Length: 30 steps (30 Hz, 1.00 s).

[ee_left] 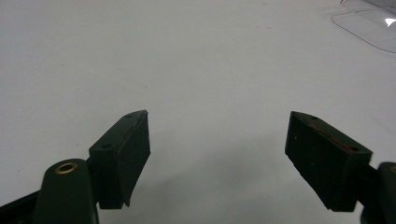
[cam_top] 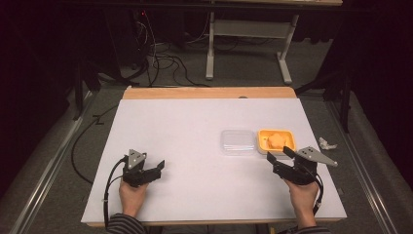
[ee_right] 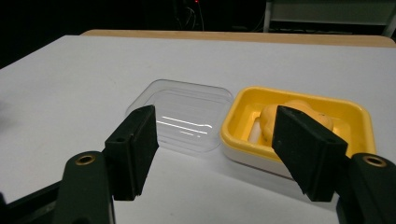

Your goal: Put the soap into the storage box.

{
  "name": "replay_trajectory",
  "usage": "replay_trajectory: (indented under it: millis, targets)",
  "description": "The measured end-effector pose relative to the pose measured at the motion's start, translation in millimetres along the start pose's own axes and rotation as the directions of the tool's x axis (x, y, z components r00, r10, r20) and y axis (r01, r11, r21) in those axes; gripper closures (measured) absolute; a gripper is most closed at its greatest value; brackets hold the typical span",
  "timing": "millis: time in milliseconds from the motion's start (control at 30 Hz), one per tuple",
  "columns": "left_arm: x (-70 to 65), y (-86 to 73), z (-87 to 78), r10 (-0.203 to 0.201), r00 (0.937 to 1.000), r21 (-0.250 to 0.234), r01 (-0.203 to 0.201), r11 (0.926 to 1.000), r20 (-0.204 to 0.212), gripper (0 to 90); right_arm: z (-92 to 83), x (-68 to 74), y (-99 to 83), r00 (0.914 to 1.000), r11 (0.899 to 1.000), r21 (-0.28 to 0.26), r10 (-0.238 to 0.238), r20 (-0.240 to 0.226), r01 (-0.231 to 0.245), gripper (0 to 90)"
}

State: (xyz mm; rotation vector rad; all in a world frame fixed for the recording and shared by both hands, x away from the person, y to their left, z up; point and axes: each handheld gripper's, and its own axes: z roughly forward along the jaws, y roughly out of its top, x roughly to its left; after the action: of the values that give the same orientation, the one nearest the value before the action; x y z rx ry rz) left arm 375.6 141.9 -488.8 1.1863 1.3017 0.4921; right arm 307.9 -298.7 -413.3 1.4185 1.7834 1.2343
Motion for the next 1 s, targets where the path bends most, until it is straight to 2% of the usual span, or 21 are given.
replay_trajectory:
  millis: [533, 767, 1000]
  targets:
    - [0.0, 0.0, -0.1, 0.000, 1.0000, 0.000, 0.000, 1.0000, 0.001, 22.7, -0.7, 12.7, -7.9, 0.9994, 1.000, 0.004, -0.024, -0.027, 0.024, 31.7]
    - [-0.2, 0.1, -0.1, -0.002, 1.0000, 0.000, 0.002, 1.0000, 0.002, 22.6, 3.5, 17.0, -10.5, 0.9983, 0.999, 0.027, -0.038, -0.045, 0.039, 32.8]
    - [-0.2, 0.1, -0.3, -0.002, 1.0000, -0.001, 0.002, 1.0000, 0.003, 22.7, 8.6, 25.3, -14.6, 0.9973, 0.997, 0.039, -0.065, -0.034, 0.066, 32.7]
